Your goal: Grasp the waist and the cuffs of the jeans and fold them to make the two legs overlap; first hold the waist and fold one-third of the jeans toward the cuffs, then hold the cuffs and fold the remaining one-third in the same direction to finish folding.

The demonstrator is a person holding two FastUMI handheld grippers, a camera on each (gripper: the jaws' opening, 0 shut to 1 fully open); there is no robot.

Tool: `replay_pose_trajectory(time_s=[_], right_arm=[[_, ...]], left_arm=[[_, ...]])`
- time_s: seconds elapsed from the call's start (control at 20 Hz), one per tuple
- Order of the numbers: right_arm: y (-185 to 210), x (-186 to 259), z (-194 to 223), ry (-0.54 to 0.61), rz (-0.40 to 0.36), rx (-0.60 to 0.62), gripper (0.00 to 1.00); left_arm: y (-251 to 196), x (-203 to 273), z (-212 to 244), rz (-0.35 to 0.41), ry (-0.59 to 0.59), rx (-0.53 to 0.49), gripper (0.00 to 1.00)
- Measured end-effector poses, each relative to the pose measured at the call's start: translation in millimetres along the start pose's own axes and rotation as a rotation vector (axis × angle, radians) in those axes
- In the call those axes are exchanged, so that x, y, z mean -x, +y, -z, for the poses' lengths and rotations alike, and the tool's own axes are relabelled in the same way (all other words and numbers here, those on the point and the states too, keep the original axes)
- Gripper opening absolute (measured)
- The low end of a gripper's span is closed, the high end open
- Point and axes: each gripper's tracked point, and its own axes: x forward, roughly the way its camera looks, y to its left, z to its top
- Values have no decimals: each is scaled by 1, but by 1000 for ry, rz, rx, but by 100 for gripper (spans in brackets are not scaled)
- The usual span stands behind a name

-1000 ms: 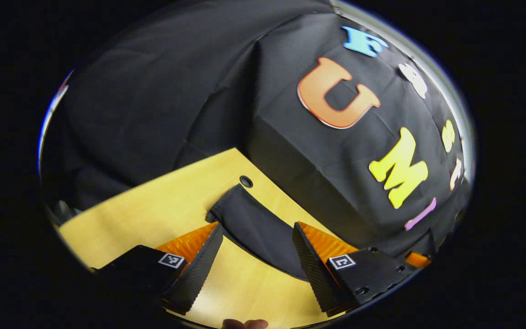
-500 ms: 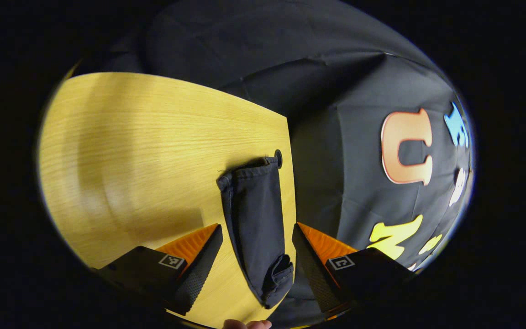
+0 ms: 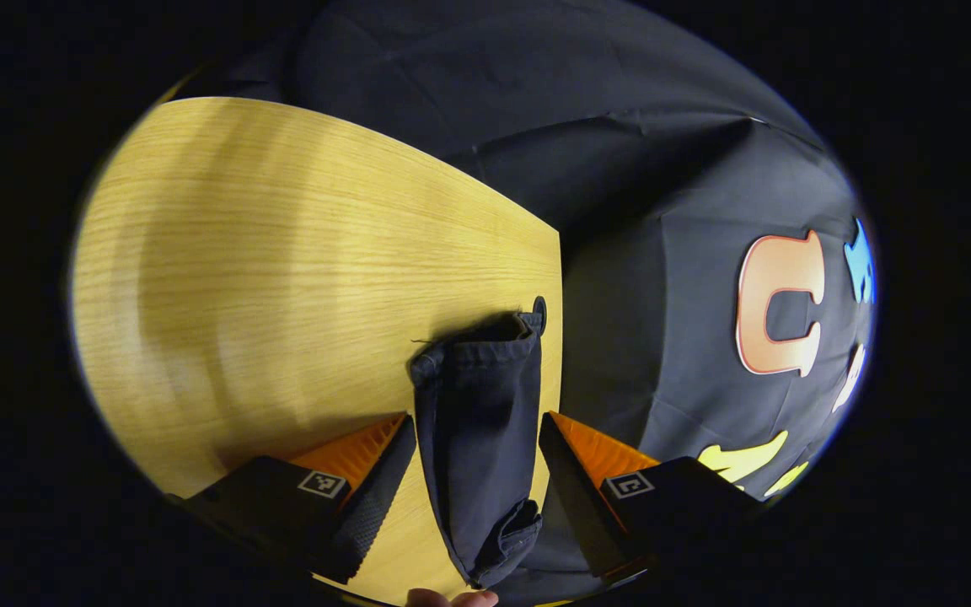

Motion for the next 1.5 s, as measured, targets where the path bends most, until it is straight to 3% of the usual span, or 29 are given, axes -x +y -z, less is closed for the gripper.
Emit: replay_pose_trajectory(time_s=[0.15,0.35,0.4,0.55,0.65,0.8,0.85,0.9,0.95,1.0,1.25,1.45,1.5], right_arm=[[-5,-2,2,11,12,-58,92],[-13,3,9,25,25,-117,92],[-16,6,10,27,31,-128,92],[-22,13,20,35,46,-143,92],[-28,21,27,43,59,-152,92],[-37,31,30,30,77,-159,92],[-38,36,31,26,76,-160,92],[-39,39,32,23,78,-160,92],[-41,42,34,20,81,-159,92],[-44,45,34,14,85,-158,95],[-62,67,30,-38,110,-145,92],[-81,87,29,-91,142,-158,95],[-86,93,29,-112,155,-157,92]], left_arm=[[-4,-6,-2,6,2,-20,95],[-3,-19,-7,4,-33,63,93],[1,-22,-4,2,-31,62,71],[2,-30,-3,1,-28,32,55],[9,-33,-2,-28,-30,7,42],[0,-29,-2,-7,-31,3,18],[-4,-28,0,-1,-35,-9,16],[-7,-26,1,-10,-44,-38,22],[-10,-23,2,-12,-51,-75,13],[-22,-18,3,5,-59,-107,12],[-89,8,26,98,-62,-350,11],[-146,30,72,159,-59,-533,10],[-158,35,86,177,-55,-585,10]])
